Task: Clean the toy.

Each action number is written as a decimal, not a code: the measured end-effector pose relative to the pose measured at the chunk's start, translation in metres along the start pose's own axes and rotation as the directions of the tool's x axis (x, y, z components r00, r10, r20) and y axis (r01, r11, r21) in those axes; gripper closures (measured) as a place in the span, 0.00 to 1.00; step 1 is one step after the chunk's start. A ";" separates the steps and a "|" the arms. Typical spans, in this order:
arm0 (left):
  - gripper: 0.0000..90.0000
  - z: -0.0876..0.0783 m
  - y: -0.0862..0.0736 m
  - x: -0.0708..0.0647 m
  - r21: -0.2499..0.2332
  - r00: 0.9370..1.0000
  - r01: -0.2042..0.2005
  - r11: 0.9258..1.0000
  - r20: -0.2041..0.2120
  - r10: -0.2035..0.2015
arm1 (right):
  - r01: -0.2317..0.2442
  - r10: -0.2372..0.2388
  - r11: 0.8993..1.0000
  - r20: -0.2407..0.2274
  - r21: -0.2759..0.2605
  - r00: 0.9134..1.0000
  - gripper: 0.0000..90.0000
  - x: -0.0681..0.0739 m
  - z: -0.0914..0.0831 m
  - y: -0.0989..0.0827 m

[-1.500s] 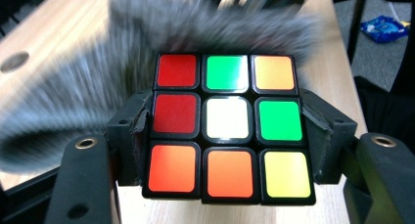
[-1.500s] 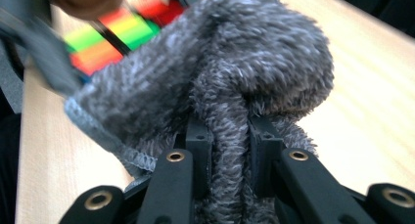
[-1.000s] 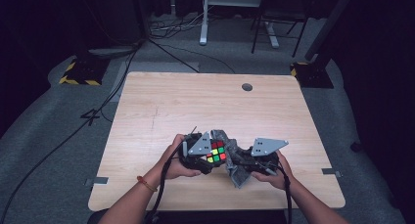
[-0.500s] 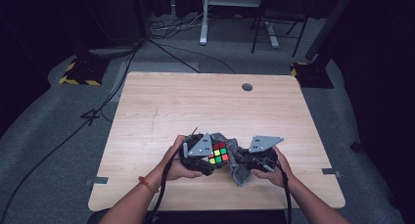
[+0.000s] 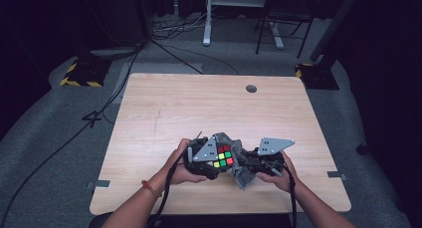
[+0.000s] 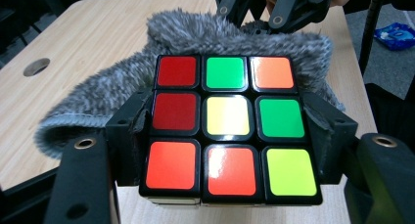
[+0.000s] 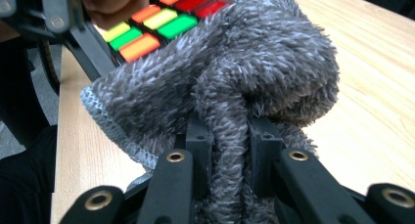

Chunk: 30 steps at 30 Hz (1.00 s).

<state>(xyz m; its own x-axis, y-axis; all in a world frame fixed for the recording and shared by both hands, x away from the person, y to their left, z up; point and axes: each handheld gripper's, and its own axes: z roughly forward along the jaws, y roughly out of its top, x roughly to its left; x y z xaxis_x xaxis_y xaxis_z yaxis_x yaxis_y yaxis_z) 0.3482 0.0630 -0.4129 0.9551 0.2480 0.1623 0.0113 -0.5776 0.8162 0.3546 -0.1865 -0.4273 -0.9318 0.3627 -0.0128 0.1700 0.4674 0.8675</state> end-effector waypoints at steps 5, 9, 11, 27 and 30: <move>0.37 0.004 -0.001 0.000 0.019 1.000 0.005 1.000 -0.001 -0.005 | 0.026 -0.025 0.999 0.027 -0.019 0.999 0.84 0.005 -0.002 0.007; 0.37 0.010 -0.001 0.000 0.059 1.000 0.001 0.998 -0.002 -0.001 | 0.029 -0.028 0.999 0.025 -0.034 0.999 0.84 0.005 -0.002 0.007; 0.37 0.015 -0.002 -0.002 0.083 1.000 -0.010 0.997 0.001 0.010 | 0.040 -0.039 0.998 0.021 -0.042 0.999 0.84 0.007 -0.004 0.010; 0.37 -0.011 0.006 -0.001 -0.097 1.000 -0.007 0.995 0.016 0.008 | -0.051 0.052 0.996 -0.009 0.068 0.999 0.84 -0.013 0.009 -0.013; 0.37 -0.010 0.006 -0.001 -0.111 1.000 -0.003 0.994 0.017 0.005 | -0.064 0.065 0.998 -0.062 0.024 0.996 0.84 -0.011 0.008 -0.012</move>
<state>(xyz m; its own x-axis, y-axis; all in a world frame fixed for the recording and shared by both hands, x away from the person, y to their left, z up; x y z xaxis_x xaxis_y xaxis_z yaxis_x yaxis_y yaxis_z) 0.3443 0.0668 -0.4032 0.9599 0.2324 0.1570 -0.0243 -0.4887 0.8721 0.3656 -0.1894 -0.4412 -0.9368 0.3419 0.0745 0.2367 0.4621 0.8546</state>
